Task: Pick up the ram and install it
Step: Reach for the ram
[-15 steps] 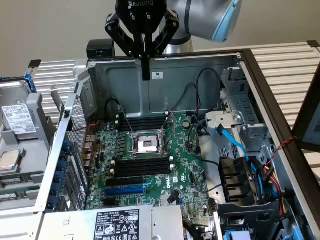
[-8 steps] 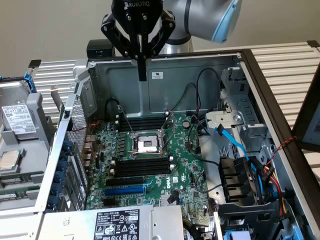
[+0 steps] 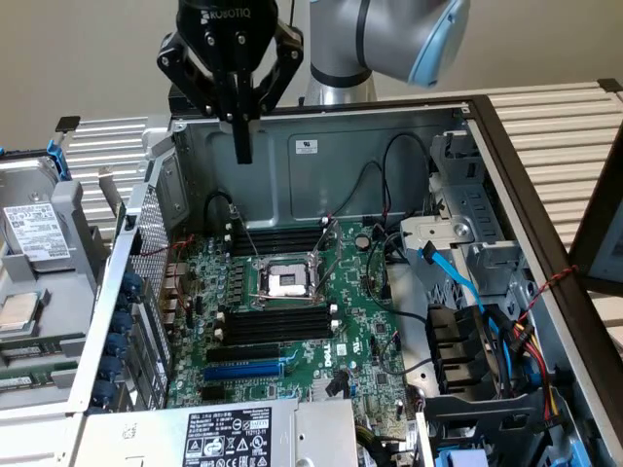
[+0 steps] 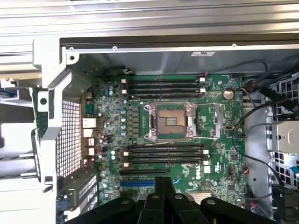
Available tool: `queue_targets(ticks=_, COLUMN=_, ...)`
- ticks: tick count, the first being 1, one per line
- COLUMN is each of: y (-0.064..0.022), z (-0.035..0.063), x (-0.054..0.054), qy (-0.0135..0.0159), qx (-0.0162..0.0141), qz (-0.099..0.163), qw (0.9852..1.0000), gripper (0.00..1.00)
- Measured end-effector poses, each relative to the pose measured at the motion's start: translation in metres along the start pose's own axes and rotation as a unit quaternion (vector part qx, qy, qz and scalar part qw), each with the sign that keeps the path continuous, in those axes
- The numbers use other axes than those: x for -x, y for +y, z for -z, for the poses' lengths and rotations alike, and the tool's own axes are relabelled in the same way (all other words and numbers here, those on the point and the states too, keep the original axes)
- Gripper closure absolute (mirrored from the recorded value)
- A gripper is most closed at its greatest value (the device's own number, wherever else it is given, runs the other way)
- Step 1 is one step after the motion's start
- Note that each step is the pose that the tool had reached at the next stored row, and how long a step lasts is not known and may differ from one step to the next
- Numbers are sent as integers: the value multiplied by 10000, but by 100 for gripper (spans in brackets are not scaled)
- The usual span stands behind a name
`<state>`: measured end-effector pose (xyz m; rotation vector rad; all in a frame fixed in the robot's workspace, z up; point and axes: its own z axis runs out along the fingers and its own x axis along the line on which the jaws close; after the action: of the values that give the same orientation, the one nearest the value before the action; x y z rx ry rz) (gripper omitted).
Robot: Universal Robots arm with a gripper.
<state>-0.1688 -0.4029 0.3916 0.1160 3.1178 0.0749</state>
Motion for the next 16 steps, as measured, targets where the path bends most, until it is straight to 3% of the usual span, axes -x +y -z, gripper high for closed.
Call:
queue_targets(ticks=4, y=-34, z=-4, x=-179, qy=3, qx=0, qz=0, qw=10000, gripper=90)
queue_targets(ticks=16, y=-99, z=-74, x=-727, qy=105, qx=-8, qz=-5, qw=9999, gripper=90)
